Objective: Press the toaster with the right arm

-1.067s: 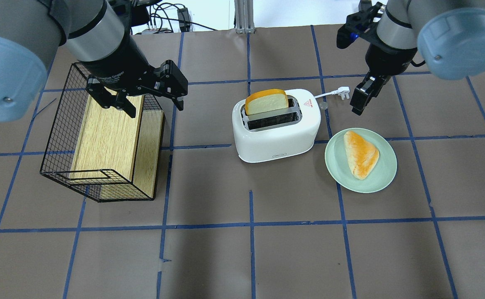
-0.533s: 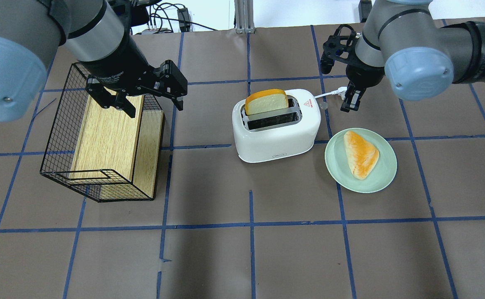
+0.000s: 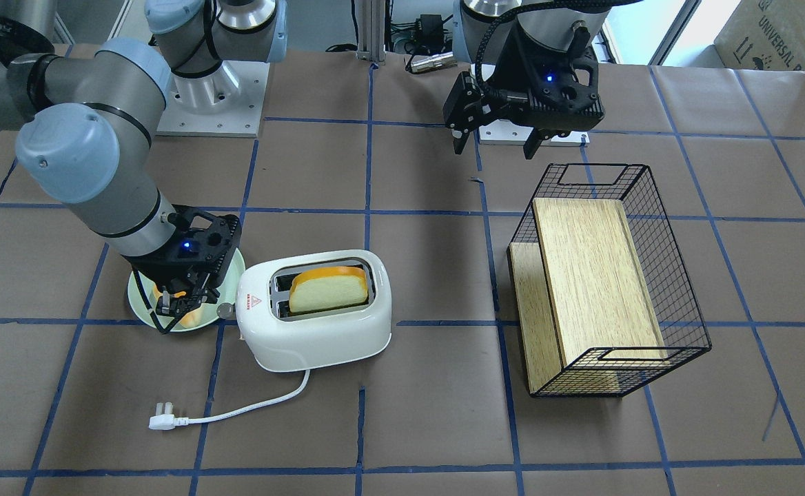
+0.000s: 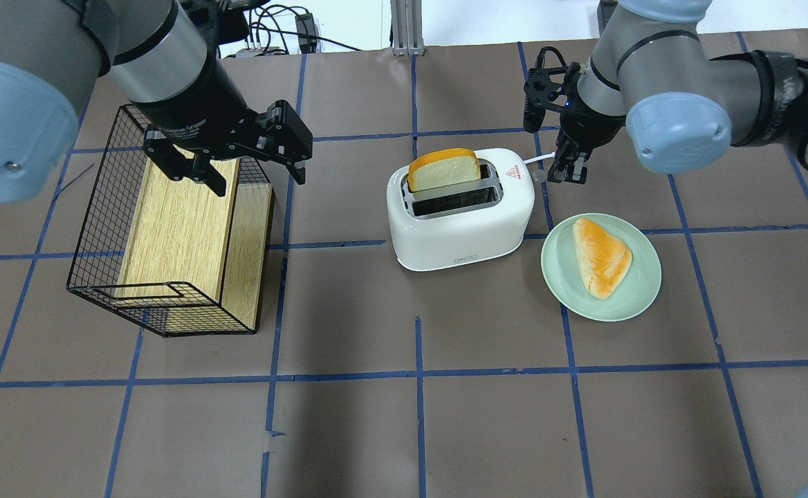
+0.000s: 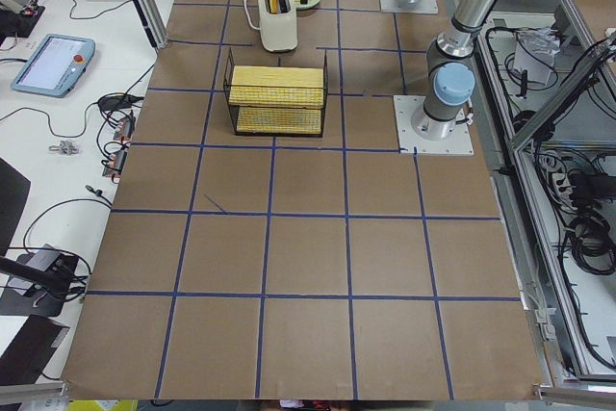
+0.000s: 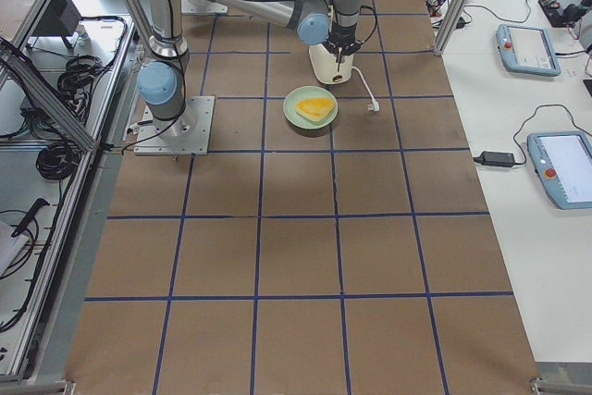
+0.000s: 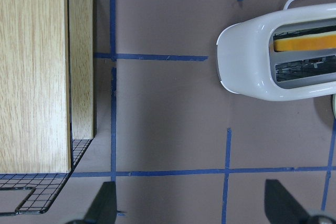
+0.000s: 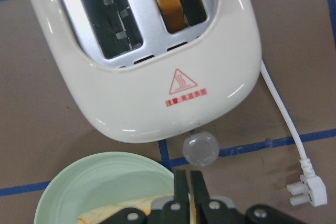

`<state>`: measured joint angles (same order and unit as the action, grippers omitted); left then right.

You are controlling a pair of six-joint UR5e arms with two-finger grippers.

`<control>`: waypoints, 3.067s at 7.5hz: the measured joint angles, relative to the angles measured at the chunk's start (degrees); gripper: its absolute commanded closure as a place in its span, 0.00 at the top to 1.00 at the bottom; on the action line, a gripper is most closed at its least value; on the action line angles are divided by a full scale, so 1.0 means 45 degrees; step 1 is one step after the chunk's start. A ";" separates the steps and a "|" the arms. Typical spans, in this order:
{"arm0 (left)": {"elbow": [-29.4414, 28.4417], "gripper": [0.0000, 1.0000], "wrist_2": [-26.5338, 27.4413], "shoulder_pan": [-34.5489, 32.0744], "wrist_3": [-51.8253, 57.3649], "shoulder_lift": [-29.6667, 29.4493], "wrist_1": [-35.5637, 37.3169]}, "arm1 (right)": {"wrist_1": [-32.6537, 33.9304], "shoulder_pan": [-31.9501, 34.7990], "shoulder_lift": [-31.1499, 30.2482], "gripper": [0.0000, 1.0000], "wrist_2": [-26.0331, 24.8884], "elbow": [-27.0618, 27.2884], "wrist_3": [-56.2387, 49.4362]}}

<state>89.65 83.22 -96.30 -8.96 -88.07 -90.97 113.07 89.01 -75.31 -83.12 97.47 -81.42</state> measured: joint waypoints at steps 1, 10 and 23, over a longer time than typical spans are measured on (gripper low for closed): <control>0.0000 1.00 0.0001 0.0001 0.0000 0.0000 0.0000 | 0.0121 0.0003 0.0152 0.15 0.0015 0.0010 -0.0253; 0.0000 1.00 -0.0001 0.0010 0.0002 0.0000 0.0000 | 0.1050 -0.0015 0.1452 0.13 0.0012 0.0040 -0.0911; -0.0001 1.00 0.0002 0.0013 0.0004 0.0003 0.0000 | -0.0631 -0.0329 -0.0488 0.91 -0.0106 -0.0583 0.3741</control>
<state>89.65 83.23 -96.25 -8.95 -88.05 -90.97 110.23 87.53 -77.51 -83.59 94.84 -64.59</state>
